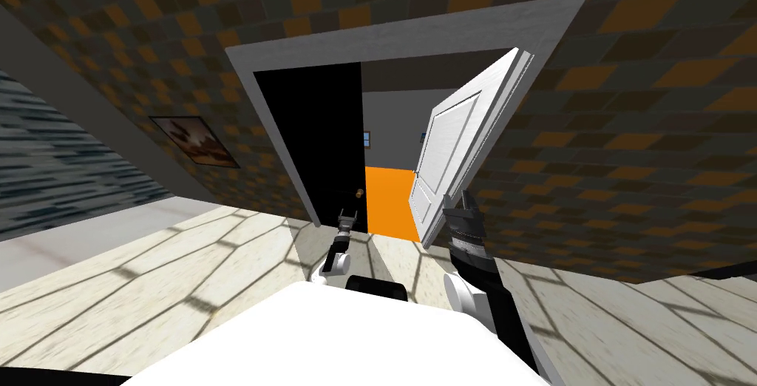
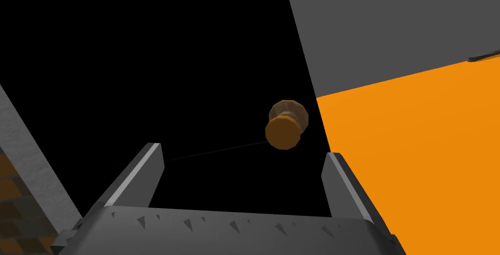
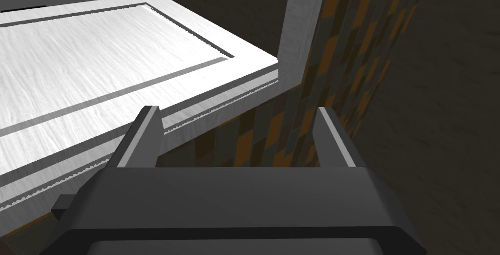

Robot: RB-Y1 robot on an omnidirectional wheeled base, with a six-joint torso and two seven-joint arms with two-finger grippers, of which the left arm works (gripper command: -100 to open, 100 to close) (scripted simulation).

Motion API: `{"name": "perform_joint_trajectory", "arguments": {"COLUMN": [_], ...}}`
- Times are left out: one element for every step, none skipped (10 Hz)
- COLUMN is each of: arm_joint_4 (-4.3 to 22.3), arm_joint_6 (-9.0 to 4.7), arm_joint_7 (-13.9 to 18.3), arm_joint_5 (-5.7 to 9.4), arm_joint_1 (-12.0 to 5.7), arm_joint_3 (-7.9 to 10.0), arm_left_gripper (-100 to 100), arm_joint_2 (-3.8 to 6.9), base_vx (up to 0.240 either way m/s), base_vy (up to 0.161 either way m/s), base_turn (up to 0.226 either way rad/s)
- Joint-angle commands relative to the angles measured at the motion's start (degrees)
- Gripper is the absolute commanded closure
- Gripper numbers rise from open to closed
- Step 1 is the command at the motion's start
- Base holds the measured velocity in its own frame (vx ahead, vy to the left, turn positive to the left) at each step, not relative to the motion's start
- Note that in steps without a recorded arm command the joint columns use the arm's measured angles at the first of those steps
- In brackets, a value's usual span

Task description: Push the door open

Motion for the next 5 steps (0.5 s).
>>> {"name": "perform_joint_trajectory", "arguments": {"arm_joint_4": [2.0, 3.2, 4.4, 5.6, 6.8], "arm_joint_6": [-0.38, -0.57, -0.76, -0.95, -1.14], "arm_joint_7": [1.7, 2.7, 3.6, 4.5, 5.4], "arm_joint_5": [0.79, 1.26, 1.72, 2.19, 2.64], "arm_joint_1": [-0.78, -1.25, -1.72, -2.19, -2.65], "arm_joint_3": [-0.17, -0.28, -0.38, -0.49, -0.59], "arm_left_gripper": [-100, -100, -100, -100, -100], "arm_joint_2": [-0.22, -0.43, -0.65, -0.86, -1.07], "base_vx": [0.035, 0.034, 0.046, 0.055, 0.043], "base_vy": [0.106, 0.101, 0.11, 0.121, 0.101], "base_turn": [-0.145, -0.139, -0.142, -0.136, -0.134]}}
